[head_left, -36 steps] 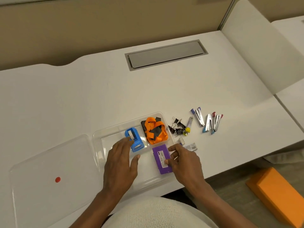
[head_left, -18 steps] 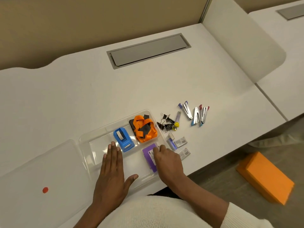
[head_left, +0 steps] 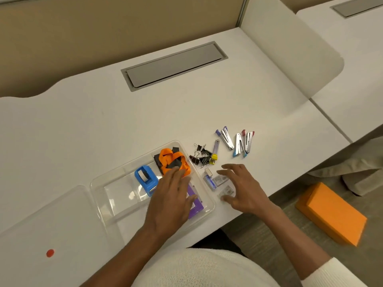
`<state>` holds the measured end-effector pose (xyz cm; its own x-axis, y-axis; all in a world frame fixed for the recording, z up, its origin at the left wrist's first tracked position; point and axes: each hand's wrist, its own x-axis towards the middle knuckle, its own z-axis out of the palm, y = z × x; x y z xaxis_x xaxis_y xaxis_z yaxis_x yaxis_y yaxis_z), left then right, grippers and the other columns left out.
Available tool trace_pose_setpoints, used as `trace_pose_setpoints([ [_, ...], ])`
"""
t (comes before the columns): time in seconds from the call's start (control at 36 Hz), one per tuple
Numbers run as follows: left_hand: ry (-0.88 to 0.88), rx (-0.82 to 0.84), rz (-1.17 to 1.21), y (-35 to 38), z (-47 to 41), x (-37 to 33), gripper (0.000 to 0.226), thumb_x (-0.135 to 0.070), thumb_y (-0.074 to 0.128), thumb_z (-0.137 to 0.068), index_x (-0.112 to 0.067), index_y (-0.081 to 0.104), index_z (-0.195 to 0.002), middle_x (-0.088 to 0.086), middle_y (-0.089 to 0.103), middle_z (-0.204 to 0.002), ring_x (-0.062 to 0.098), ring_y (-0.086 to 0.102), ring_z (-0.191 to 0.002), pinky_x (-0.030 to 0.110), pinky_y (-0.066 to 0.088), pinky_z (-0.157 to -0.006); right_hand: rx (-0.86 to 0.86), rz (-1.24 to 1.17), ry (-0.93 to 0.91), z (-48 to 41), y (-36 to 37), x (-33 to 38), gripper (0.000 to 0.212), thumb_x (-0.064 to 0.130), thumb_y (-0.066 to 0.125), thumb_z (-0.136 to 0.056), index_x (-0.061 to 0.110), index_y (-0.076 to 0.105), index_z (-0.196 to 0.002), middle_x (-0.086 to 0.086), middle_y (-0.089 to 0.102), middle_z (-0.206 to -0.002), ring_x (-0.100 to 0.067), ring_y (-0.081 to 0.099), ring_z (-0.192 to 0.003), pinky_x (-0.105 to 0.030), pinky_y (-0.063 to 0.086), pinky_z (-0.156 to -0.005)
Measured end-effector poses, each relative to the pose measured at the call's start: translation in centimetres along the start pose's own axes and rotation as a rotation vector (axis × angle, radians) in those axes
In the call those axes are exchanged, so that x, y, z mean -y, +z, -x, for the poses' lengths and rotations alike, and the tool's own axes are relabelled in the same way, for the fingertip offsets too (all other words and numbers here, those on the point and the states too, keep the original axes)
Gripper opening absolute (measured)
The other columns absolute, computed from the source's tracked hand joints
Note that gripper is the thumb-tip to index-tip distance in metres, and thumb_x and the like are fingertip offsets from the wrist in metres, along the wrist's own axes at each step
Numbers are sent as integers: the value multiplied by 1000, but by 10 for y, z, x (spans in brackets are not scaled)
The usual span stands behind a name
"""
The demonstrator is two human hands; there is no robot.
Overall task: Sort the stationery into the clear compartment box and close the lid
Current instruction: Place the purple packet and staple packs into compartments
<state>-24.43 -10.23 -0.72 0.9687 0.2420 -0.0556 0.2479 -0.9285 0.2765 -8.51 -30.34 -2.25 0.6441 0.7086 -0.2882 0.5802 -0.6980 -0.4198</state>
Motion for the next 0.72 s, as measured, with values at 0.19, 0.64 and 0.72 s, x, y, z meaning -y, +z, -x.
trace_pose_setpoints([
  [0.19, 351, 127, -192, 4, -69, -47, 57, -37, 91, -68, -13, 70, -116, 12, 68, -125, 30, 59, -121, 40, 56, -93, 97, 219, -114, 1, 22, -19, 95, 66, 76, -72, 30, 36, -150, 0, 31, -160, -23, 30, -145, -39, 40, -115],
  [0.64, 334, 401, -462, 22, -109, -78, 29, -24, 70, -94, -14, 65, -121, 14, 67, -126, 37, 53, -131, 59, 33, -114, -41, 1, 188, 8, 29, -35, 78, 68, 78, -73, 30, 49, -135, 1, 43, -122, -13, 55, -99, -26, 57, -73],
  [0.72, 376, 409, -479, 26, -112, -75, 25, -24, 71, -94, -14, 67, -117, 14, 69, -122, 39, 54, -130, 63, 31, -114, -33, -53, 200, 6, 29, -35, 77, 64, 80, -74, 27, 48, -134, 0, 44, -122, -16, 59, -96, -27, 58, -73],
])
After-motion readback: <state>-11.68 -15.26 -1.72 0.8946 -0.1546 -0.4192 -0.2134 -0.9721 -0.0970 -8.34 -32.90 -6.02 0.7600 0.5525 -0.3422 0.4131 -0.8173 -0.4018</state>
